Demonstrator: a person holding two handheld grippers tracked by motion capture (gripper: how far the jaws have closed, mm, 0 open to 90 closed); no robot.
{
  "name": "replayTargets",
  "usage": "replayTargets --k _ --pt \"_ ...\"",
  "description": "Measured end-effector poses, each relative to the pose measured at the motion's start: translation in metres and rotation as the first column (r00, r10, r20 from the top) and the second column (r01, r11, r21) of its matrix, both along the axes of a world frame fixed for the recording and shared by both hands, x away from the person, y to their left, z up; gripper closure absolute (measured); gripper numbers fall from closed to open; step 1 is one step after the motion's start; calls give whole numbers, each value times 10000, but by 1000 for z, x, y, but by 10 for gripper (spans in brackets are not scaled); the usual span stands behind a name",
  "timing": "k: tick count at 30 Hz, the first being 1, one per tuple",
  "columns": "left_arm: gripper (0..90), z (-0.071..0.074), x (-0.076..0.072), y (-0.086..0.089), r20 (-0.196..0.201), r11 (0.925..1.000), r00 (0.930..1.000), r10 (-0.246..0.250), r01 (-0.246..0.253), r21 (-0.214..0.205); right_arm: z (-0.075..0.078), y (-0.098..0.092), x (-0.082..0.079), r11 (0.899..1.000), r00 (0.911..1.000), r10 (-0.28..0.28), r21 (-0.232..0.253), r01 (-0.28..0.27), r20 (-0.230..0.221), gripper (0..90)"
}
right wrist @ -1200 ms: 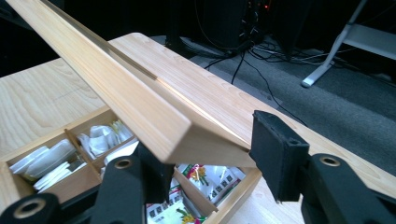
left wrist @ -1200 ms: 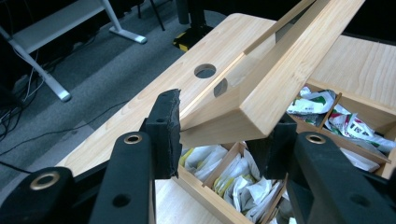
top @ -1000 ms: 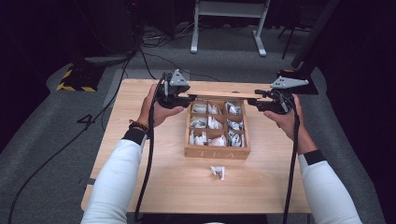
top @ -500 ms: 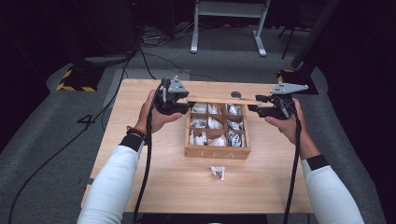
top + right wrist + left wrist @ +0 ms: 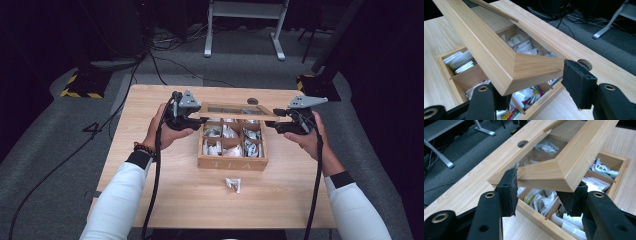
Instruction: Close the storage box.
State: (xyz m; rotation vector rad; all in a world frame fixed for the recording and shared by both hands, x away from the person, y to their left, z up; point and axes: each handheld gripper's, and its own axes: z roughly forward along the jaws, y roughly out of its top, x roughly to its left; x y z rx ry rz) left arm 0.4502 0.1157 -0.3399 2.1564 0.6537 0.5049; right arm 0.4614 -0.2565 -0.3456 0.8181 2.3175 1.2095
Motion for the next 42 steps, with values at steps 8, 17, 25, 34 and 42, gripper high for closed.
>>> replayTargets --k 8,17,25,34,42 --pt "514 -8 -6 2 -143 10000 9999 -45 46 46 -7 0 -5 9998 9998 154 -140 -155 -106 431" --pt "497 -18 -11 3 -265 9999 9996 -110 113 100 -18 -2 -12 9997 9995 233 -118 -236 -193 406" --pt "497 -28 -14 5 -417 9998 9991 -114 121 159 -25 -3 -18 9989 9987 443 -108 -446 -250 365" --pt "508 -37 -18 5 -517 9995 9985 -173 186 243 -29 -3 -26 9978 9975 658 -80 -660 -248 330" --pt "506 -43 -19 5 -614 9993 9979 -211 230 305 -34 -4 -28 9972 9964 748 -12 -749 -390 307"
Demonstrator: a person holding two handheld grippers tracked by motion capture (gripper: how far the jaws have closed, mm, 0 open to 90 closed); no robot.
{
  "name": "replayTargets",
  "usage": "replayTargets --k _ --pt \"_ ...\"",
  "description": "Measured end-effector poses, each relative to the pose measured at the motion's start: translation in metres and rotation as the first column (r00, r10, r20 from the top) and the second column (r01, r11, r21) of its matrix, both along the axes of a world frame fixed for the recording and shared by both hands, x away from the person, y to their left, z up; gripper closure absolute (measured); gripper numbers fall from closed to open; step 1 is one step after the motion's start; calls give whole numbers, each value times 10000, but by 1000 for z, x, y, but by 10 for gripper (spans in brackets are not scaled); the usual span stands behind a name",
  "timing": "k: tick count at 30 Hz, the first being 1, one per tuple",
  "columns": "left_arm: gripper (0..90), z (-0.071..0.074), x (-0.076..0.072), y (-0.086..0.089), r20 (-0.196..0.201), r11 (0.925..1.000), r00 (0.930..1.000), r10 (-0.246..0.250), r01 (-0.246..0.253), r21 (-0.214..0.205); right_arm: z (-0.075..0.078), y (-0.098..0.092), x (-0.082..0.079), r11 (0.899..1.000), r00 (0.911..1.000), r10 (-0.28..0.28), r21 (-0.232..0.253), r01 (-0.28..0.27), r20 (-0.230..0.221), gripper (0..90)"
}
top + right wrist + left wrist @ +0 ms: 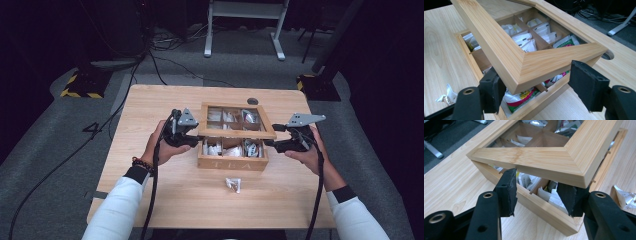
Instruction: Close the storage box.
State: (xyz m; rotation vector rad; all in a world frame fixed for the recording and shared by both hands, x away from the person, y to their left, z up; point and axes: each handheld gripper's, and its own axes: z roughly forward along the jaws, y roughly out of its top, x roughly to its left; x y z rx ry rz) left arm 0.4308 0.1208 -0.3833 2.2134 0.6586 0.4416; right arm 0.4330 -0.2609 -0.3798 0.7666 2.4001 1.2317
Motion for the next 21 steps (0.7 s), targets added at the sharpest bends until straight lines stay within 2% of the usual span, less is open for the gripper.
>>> replayTargets --k 21 --pt "517 -23 -2 4 -321 9991 9993 217 -205 368 -21 2 -9 9990 9992 160 -406 -175 -361 273"
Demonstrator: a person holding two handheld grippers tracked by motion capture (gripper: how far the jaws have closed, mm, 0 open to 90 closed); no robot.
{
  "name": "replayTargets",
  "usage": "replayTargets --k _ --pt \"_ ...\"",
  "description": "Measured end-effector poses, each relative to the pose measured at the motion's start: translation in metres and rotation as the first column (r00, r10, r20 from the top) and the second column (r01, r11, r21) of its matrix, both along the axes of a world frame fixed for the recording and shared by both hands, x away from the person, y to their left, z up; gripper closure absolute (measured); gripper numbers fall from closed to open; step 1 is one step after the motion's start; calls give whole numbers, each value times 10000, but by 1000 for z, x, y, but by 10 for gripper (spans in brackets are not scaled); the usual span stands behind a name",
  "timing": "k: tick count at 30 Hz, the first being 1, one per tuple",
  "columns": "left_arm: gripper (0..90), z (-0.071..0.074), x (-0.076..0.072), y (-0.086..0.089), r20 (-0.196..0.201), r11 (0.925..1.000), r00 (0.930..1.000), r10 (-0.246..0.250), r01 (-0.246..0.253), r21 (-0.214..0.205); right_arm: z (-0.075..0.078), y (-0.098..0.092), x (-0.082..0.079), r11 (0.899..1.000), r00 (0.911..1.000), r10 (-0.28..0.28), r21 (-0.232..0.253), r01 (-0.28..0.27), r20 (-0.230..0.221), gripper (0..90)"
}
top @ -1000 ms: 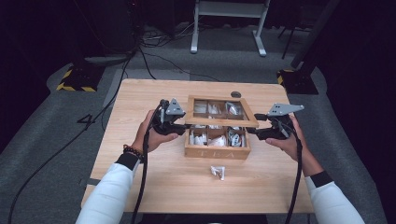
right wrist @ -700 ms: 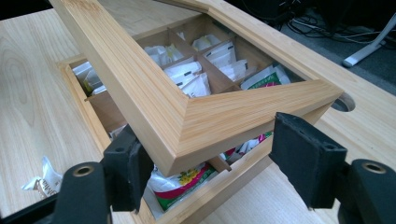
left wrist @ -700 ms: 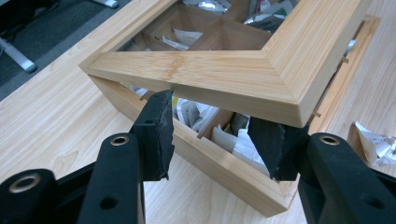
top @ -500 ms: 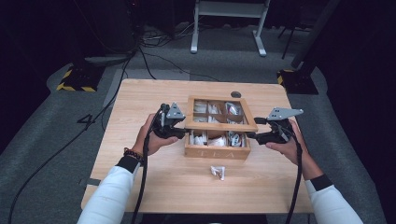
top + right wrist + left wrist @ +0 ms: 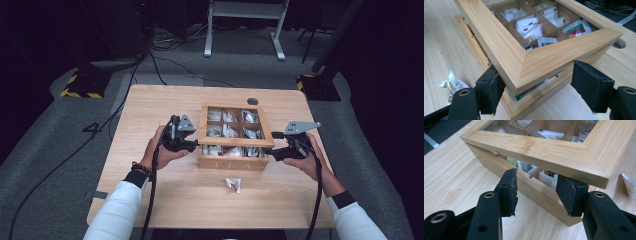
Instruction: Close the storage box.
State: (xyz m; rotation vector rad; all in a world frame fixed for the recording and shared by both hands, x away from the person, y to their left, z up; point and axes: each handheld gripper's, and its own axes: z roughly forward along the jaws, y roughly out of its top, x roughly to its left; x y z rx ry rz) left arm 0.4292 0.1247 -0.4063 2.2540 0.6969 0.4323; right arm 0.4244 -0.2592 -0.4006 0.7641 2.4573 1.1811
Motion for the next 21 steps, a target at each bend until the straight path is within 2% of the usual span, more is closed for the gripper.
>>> replayTargets --k 9,13,14,16,21 --pt "519 -9 1 -1 -239 9998 9997 -56 61 189 -8 1 -1 9998 9996 35 -180 -40 -289 263" --pt "515 -14 0 -3 -299 9986 9995 -92 107 513 -12 3 -3 9993 9993 68 -368 -82 -373 260" --pt "515 -15 0 -3 -282 9988 9995 -131 144 476 -13 3 -3 9991 9991 104 -407 -121 -405 259" --pt "519 -16 0 -1 -358 9995 9994 -39 50 309 -16 2 -3 9994 9986 87 -329 -104 -518 266" --pt "519 -20 1 2 -433 9983 9990 55 -30 583 -24 4 -2 9990 9958 235 -352 -267 -885 285"
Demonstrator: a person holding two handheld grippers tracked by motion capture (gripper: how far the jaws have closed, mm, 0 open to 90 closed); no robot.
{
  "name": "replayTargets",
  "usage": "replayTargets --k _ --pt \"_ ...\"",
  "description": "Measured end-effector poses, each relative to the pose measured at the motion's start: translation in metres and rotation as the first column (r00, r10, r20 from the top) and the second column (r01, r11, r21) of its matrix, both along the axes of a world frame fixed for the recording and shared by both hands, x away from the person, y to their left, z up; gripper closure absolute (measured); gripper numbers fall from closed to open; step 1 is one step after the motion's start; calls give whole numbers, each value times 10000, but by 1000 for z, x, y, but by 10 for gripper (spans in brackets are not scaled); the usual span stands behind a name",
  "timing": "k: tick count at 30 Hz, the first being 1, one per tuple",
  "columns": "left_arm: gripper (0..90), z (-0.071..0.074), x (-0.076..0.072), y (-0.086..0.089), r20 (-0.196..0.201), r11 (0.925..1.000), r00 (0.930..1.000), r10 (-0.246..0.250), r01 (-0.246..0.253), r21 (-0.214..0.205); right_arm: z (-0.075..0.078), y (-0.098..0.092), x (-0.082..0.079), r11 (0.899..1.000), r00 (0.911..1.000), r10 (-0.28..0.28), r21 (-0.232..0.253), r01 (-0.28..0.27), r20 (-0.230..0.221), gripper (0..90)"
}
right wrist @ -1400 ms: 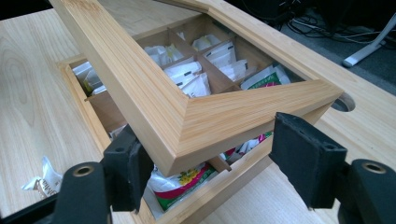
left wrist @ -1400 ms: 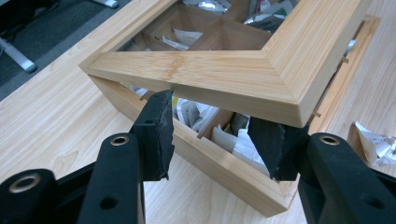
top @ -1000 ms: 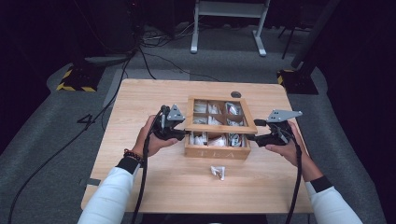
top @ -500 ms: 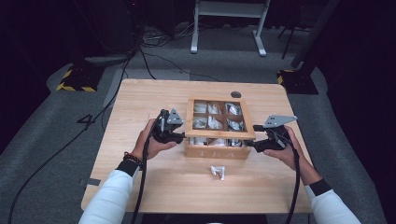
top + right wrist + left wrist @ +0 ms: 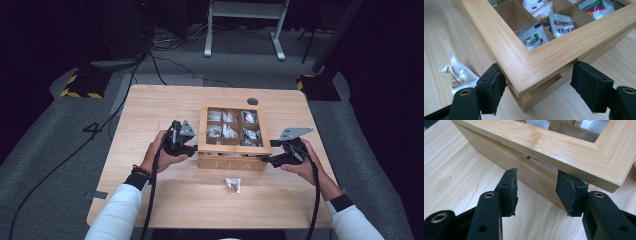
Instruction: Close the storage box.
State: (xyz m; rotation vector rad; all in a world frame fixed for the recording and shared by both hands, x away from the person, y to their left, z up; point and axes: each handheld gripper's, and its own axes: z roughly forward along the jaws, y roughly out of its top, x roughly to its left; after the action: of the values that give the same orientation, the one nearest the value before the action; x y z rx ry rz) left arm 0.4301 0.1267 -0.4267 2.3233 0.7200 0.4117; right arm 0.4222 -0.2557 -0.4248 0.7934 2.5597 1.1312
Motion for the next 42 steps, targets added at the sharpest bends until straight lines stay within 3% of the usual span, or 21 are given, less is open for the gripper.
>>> replayTargets --k 8,22,26,34,36,42 --pt "520 -7 -1 6 -155 9999 9997 165 -165 2 -12 1 -2 9998 9996 52 -199 -58 -287 285" --pt "523 -8 -5 6 -55 9999 9999 149 -149 -70 -12 -3 -7 10000 9997 28 2 -28 -249 343" --pt "498 -7 -7 10 -52 9999 9999 99 -99 -115 -9 -6 -9 9999 9998 91 -44 -92 -194 350" --pt "493 6 -10 10 195 9984 9998 17 -6 -572 6 -18 -12 9987 9996 -134 488 121 255 403" --pt "499 7 -10 8 322 9995 9995 19 -9 -316 8 -18 -11 9981 9994 -149 599 130 317 417" --pt "498 8 -9 7 326 9995 9995 53 -43 -309 9 -15 -8 9980 9994 -204 602 186 296 437"
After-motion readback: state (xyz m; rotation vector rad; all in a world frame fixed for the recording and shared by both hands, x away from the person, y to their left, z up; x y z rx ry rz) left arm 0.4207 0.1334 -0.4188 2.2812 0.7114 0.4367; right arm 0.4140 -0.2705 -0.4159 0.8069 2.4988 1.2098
